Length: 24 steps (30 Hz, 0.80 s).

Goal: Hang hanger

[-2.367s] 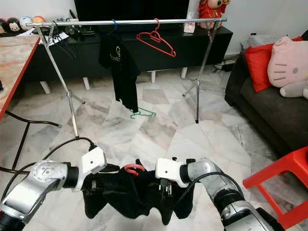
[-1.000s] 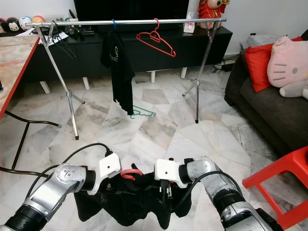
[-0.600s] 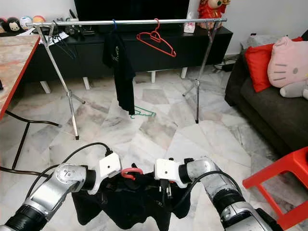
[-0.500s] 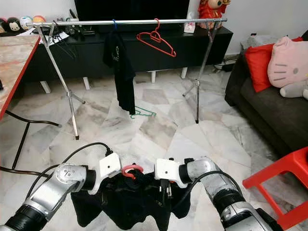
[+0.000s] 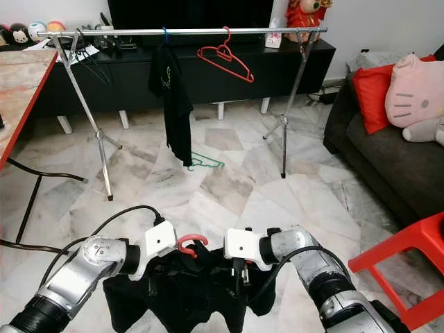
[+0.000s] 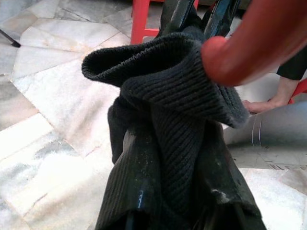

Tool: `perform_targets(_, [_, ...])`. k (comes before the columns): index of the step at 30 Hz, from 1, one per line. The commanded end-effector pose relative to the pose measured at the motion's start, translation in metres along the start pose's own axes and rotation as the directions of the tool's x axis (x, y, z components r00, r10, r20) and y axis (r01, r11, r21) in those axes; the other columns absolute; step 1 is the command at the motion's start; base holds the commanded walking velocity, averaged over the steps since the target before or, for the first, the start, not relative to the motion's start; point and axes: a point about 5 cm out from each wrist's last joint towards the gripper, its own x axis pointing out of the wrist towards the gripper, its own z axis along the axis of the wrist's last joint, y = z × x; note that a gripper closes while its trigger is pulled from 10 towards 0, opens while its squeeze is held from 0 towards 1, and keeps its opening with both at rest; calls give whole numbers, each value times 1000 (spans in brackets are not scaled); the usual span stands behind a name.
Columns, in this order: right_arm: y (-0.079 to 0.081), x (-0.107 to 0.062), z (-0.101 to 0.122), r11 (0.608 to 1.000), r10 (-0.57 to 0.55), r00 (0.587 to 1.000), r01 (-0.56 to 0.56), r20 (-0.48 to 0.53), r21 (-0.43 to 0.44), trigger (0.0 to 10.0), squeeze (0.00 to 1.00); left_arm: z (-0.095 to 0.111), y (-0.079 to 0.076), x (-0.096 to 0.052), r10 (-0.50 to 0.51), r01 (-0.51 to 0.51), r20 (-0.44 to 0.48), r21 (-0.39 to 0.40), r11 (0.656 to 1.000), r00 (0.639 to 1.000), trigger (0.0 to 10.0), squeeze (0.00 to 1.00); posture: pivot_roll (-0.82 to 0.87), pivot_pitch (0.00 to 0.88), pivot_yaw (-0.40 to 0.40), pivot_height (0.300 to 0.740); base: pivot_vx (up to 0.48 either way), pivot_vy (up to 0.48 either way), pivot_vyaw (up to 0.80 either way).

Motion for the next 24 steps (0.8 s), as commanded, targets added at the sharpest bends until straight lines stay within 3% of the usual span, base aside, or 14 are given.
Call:
perform_targets(1, [-10,-3,13,997,-77,994,79,76,-24,7176,0,0,-1,5,-1,2,18,-30,1000,1000,0,0,-43,0,-104,740,0,0,0])
perform_targets(2, [-11,-2,13,996,-81,995,83,64,-33,10000,0,0,-1,5,1,0,20,-30,1000,1000,0,0,-43,0,-105,740,0,0,0])
perform_targets(7, [-10,-3,11,997,-73,996,74,54,-31,10000,0,0,0,4,5,-4,20,-29,1000,1000,0,0,-41,0,-110,740,0,0,0])
perform_targets(8, [-10,-3,11,997,-71,996,73,54,-30,10000,192,0,0,4,6,-5,20,-29,1000,1000,0,0,-41,0,-110,740,0,0,0])
perform_targets(9, [-10,-3,11,997,-70,996,72,54,-29,10000,192,0,0,4,7,-6,20,-30,1000,1000,0,0,-41,0,-110,740,0,0,0])
perform_targets(10, [-10,-3,11,997,-71,996,73,55,-28,10000,1000,0,1,4,8,-7,19,-30,1000,1000,0,0,-42,0,-113,740,0,0,0])
perform_targets(24, [-15,-11,13,996,-76,996,78,47,-42,10000,1000,-10,3,1,59,-60,-24,-35,998,998,0,0,-47,0,-116,740,0,0,0])
